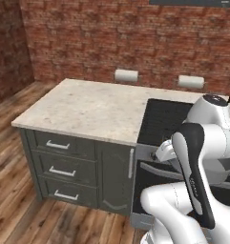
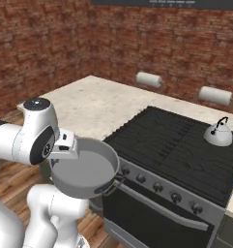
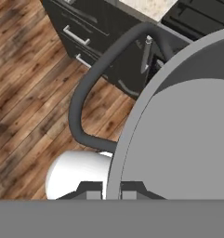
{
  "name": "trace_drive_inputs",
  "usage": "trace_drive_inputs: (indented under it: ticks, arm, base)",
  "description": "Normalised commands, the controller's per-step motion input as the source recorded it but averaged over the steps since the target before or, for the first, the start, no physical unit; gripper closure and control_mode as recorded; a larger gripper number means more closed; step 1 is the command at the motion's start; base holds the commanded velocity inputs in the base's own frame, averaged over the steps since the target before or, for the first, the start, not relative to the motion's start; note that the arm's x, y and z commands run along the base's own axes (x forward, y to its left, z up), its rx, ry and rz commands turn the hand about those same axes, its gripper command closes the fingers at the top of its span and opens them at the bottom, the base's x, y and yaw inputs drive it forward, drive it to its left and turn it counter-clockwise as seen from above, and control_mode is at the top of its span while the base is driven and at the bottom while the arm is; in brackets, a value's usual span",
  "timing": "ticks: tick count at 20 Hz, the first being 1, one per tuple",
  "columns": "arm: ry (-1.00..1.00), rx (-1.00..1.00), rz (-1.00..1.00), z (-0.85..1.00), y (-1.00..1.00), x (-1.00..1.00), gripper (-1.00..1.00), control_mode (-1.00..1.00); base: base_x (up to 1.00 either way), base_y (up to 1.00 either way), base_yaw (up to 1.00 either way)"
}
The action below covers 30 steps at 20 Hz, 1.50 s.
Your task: Pick the kettle from the cabinet and place it on a stove burner. Then pick the pot from the counter and place it on another stove burner. Finally, turn both burners on.
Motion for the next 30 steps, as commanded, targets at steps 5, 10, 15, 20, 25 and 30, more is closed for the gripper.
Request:
trace_drive_inputs:
  ticks: [5,10,15,20,25,30]
  arm:
    - [0.0,0.0,0.0,0.0,0.0,0.0,1.0,1.0]
    - [0.0,0.0,0.0,0.0,0.0,0.0,1.0,1.0]
    - [0.0,0.0,0.0,0.0,0.0,0.0,1.0,1.0]
    - [0.0,0.0,0.0,0.0,0.0,0.0,1.0,1.0]
    - [0.0,0.0,0.0,0.0,0.0,0.0,1.0,1.0]
    - [0.0,0.0,0.0,0.0,0.0,0.0,1.0,1.0]
  base:
    - [0.51,0.0,-0.31]
    - [0.51,0.0,-0.31]
    - [0.43,0.0,-0.3]
    - [0.44,0.0,-0.28]
    - [0.45,0.08,-0.25]
    - [0.39,0.12,-0.25]
